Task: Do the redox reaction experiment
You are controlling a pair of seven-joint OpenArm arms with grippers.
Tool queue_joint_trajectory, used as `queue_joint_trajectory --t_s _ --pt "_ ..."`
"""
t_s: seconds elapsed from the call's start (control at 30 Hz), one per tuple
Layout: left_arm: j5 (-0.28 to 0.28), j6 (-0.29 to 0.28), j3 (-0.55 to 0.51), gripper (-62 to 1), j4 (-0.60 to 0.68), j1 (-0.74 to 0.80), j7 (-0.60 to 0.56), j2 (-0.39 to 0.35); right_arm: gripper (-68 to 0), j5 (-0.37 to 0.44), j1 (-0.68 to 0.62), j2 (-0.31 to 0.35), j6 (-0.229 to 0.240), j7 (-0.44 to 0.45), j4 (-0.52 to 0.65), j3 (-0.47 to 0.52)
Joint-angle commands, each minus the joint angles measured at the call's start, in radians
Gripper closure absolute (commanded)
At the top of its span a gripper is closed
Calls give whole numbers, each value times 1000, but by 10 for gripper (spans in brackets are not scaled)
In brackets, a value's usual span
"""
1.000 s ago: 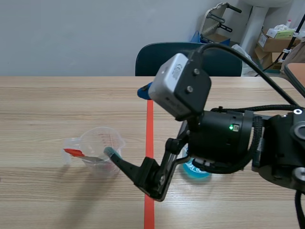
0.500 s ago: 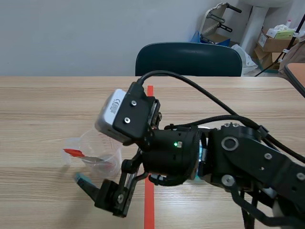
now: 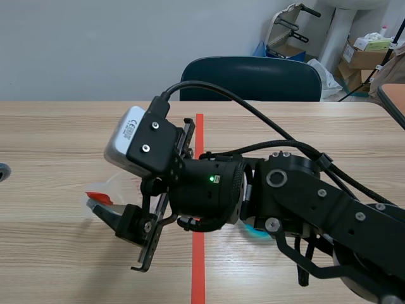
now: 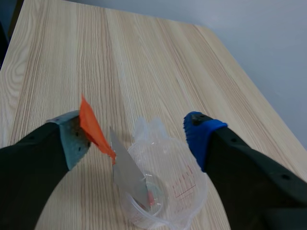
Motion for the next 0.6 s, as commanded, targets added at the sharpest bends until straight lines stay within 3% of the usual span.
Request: queue_joint_trajectory --t_s 0.0,0.3,0.47,0.57 --pt "-14 6 -2 -623 5 0 -11 -4 -336 6 12 5 0 11 16 3" --pt "-13 8 -2 -623 -6 16 -13 24 -4 7 12 25 0 10 16 4" --pt "25 9 -2 -623 -6 16 -13 62 -10 19 13 39 5 9 42 21" --pt "24 9 -2 -623 -6 16 -13 66 -10 81 21 40 34 -39 78 51"
